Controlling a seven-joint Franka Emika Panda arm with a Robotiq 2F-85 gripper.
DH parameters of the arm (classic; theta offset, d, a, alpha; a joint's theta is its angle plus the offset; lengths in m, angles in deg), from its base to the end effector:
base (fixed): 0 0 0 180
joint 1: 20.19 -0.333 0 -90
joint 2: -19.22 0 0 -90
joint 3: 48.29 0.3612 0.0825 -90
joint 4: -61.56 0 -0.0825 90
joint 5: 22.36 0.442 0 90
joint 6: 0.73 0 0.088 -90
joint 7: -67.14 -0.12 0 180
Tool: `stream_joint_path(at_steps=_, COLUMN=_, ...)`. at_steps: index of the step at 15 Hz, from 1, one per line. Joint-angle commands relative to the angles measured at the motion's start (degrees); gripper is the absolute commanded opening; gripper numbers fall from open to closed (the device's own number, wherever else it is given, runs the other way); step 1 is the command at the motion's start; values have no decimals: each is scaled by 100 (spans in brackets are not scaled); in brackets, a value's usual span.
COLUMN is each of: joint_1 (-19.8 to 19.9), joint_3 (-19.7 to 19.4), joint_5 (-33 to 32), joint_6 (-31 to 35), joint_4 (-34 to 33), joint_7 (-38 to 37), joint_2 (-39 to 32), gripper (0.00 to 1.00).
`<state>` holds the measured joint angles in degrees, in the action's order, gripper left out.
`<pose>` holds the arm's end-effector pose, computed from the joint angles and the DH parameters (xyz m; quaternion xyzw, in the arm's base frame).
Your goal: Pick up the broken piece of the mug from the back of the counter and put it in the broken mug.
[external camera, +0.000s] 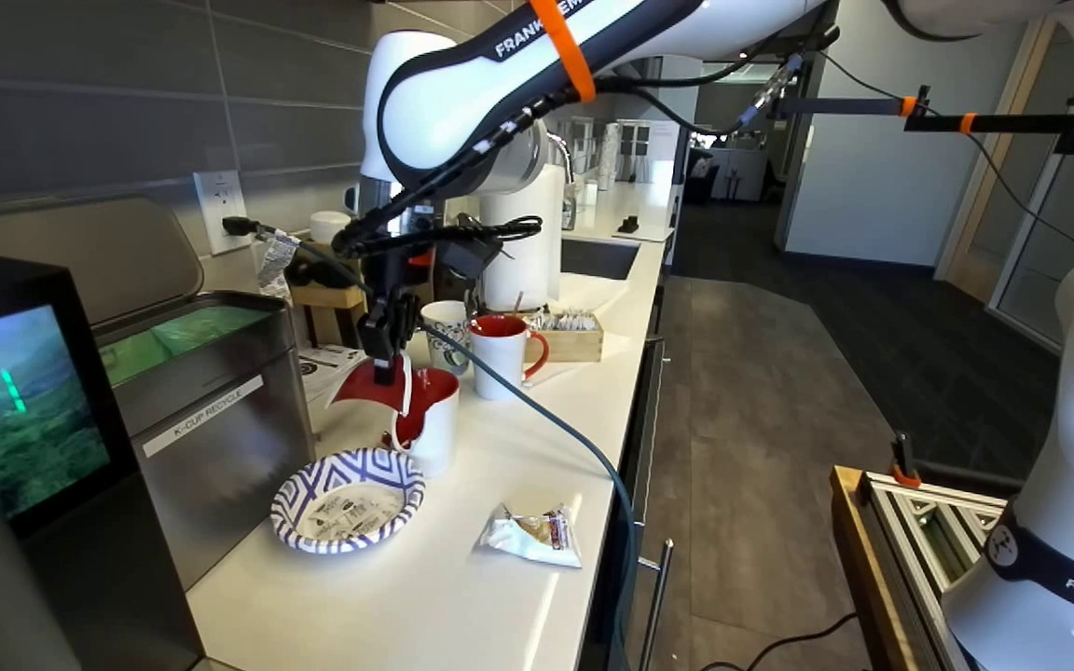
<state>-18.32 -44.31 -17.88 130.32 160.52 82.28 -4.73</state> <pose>0.7416 0.0249 0.3532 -0.9889 -0.1222 -0.0758 0.0367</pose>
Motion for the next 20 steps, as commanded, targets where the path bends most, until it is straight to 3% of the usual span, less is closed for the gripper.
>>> stream_joint_path(at_steps=1, joint_1=117, joint_3=60, joint_5=87, joint_6=46, joint_4=20, joint_7=356, joint_2=18, gripper=3)
stream_joint_path(at_steps=20, joint_1=359, joint_3=81, joint_5=-77, joint_6=59, joint_4=532, joint_7=2020, joint_2=211, gripper=3)
